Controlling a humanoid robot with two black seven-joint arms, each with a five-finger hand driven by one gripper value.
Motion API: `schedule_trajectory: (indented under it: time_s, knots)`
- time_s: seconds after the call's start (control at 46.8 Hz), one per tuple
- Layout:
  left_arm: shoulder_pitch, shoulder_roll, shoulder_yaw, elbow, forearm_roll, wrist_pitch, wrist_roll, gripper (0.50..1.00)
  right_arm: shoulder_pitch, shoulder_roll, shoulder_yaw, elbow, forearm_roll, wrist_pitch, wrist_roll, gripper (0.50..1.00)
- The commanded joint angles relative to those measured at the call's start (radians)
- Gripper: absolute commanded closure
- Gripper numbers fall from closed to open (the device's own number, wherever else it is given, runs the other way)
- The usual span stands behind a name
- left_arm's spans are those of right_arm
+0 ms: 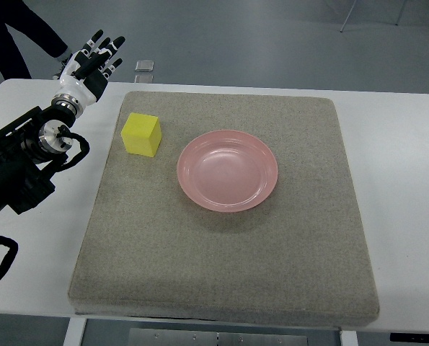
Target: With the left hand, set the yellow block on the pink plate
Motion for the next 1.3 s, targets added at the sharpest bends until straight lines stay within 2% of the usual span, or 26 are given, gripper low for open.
schedule_trajectory:
  time_s: [0.0,0.107,0.77,1.005,1.283]
  knots:
    - [0.002,0.0,-0.001,0.0,-0.003,0.0,-0.003,0.506,0.0,0.0,0.0,0.0,0.0,0.0,0.0,0.576]
    - [0.005,0.0,-0.014,0.001,-0.015,0.002,-0.021,0.506,0.0,0.0,0.0,0.0,0.0,0.0,0.0,0.576]
    - [0.009,0.005,-0.001,0.003,-0.001,-0.011,-0.02,0.506,0.0,0.0,0.0,0.0,0.0,0.0,0.0,0.576]
    - [0.004,0.002,-0.013,-0.002,-0.012,0.014,-0.014,0.506,0.0,0.0,0.0,0.0,0.0,0.0,0.0,0.576]
    - [0.009,0.002,-0.01,-0.007,-0.004,-0.018,-0.015,0.506,0.0,0.0,0.0,0.0,0.0,0.0,0.0,0.576]
